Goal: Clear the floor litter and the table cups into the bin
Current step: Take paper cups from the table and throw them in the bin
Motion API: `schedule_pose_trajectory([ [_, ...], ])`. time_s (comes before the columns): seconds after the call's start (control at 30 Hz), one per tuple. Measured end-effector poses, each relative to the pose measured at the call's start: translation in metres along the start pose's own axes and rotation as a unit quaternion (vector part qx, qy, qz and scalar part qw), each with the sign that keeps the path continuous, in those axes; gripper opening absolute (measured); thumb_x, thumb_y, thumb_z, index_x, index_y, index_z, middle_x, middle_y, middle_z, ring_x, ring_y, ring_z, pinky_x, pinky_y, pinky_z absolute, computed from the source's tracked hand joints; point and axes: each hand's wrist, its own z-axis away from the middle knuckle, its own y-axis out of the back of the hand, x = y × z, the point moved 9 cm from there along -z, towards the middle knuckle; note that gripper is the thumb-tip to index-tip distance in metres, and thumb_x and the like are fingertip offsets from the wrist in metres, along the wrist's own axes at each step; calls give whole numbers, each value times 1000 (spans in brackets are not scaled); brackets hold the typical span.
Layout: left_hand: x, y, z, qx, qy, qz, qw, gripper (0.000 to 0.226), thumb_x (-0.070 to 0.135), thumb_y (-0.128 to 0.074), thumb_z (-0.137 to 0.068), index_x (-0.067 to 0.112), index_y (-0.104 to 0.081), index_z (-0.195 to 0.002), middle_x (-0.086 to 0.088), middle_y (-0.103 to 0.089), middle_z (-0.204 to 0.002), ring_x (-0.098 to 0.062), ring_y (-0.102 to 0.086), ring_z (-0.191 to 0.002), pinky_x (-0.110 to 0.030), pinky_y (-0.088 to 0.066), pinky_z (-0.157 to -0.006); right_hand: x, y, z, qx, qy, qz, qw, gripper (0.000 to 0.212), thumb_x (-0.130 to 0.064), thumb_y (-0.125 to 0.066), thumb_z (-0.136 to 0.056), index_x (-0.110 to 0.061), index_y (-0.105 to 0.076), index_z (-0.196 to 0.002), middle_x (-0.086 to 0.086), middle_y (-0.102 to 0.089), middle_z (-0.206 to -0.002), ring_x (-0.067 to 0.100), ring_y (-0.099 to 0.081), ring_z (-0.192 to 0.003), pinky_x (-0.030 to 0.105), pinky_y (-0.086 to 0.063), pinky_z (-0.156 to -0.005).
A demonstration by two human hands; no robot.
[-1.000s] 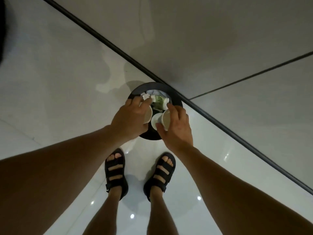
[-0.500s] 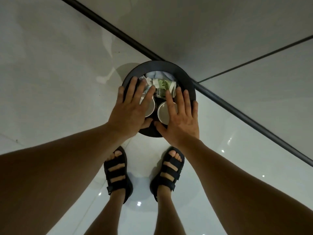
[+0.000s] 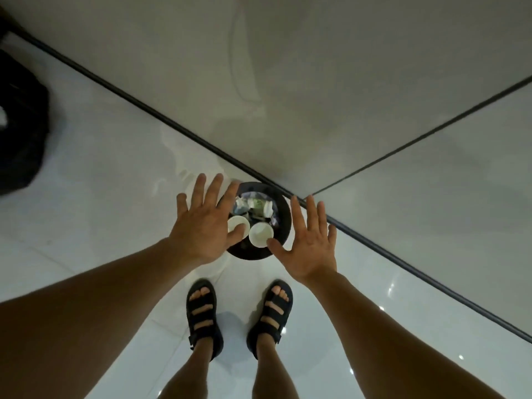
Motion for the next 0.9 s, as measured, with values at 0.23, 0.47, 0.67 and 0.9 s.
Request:
schedule_pose_trajectory([
  [0.23, 71, 136, 83, -18, -10, 45, 999, 79, 63, -36, -89, 31, 0, -151, 1, 5, -160, -28, 10, -146, -58, -10, -112, 3, 132, 102, 6, -39, 9, 999, 90, -79, -32, -84, -41, 16, -150, -1, 23, -161, 24, 28, -145, 54, 5, -116],
  [0.47, 140, 214, 158, -32, -131, 19, 991, 75, 60, -39, -90, 31, -7, -151, 1, 2, -160, -28, 5, -146, -58, -11, -113, 9, 210, 240, 53, -119, 28, 991, 88, -76, -35, -87, -37, 8, -153, 2, 16, -162, 27, 23, -147, 58, 2, -116],
  [0.67, 190, 255, 223, -34, -253, -48, 966, 76, 60, -36, -90, 32, -1, -151, 1, 7, -160, -27, 10, -146, -56, -10, -114, 21, 222, 377, 104, -252, -30, 962, 87, -72, -36, -89, -35, 7, -154, 2, 15, -163, 27, 21, -147, 57, 0, -117],
  [0.9, 310, 256, 332, -43, -415, -113, 902, 77, 64, -33, -90, 32, 1, -151, 2, 9, -160, -27, 10, -146, -57, -8, -114, 55, 200, 562, 188, -406, -105, 888, 87, -72, -38, -87, -36, 4, -154, 0, 13, -163, 24, 21, -148, 57, -2, -116],
])
